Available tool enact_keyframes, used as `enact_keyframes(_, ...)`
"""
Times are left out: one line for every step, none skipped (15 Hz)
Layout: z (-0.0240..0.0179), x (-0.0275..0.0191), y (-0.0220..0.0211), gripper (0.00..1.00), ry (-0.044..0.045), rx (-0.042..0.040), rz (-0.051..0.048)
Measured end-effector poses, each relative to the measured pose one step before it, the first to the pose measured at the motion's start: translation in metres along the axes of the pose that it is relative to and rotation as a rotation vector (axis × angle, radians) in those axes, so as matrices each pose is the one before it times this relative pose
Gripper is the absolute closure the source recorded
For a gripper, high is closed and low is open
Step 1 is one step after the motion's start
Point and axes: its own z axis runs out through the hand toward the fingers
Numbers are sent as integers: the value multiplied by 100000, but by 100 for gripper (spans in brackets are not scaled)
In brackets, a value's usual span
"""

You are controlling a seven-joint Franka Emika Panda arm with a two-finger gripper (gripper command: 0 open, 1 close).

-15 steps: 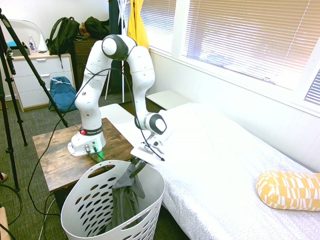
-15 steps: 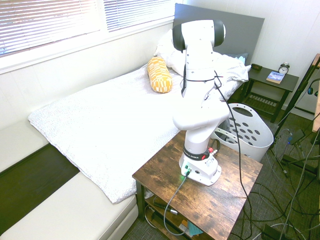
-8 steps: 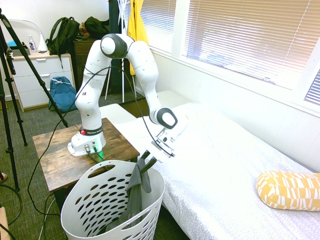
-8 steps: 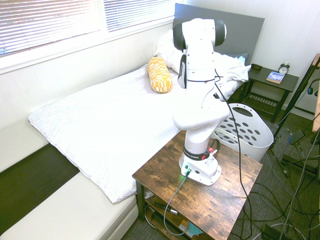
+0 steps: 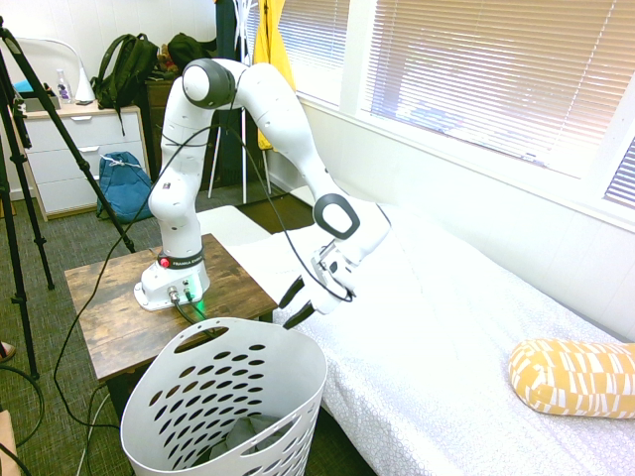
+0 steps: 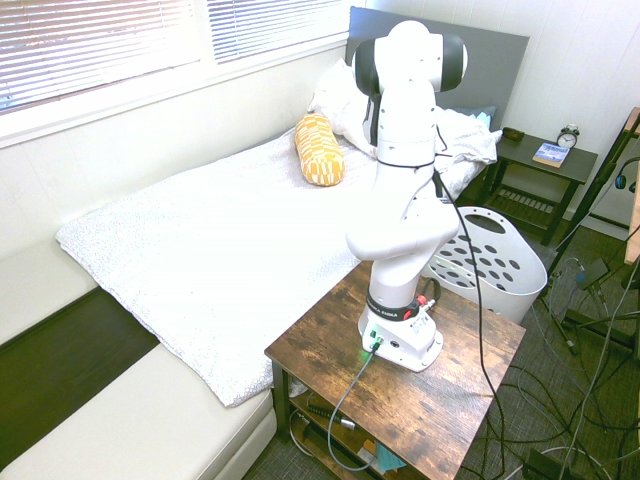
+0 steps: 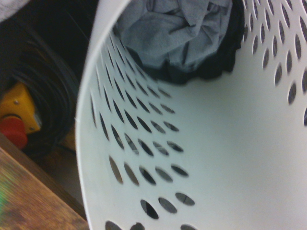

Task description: Put my clothes in the laundry bag

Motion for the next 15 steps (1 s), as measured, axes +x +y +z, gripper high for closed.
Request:
enact_keyframes(-2927, -335, -1665, 0, 4575, 4105, -1501)
enact_keyframes(-3021, -462, -2539, 0, 4559, 4684, -145)
enact_keyframes(-2942, -582, -3550, 0, 4122, 5382, 2719)
enact_keyframes(-2529, -756, -4261, 0, 3170, 5701, 4165)
enact_keyframes(-1816, -885, -4373, 0, 2218, 4529, 4539)
enact_keyframes(-1084, -819, -4177, 0, 2517, 3356, 4835)
enact_keyframes(-471, -950, -3765, 0, 2924, 2623, 5241)
enact_keyframes(-259, -1283, -3070, 0, 3364, 2323, 4832)
enact_keyframes(-206, -2031, -2584, 0, 3744, 2837, 3565)
enact_keyframes(-307, -3054, -2157, 0, 3267, 1766, -292)
enact_keyframes(-268, -3396, -1509, 0, 2121, -432, -5501)
enact_keyframes(-195, -3402, -1015, 0, 712, -719, -7089)
enact_keyframes(-331, -3277, -482, 0, -437, -463, -7087)
enact_keyframes(-522, -2612, 148, 0, -1097, -475, -7010)
enact_keyframes(-791, -1904, 692, 0, -1107, -319, -6759)
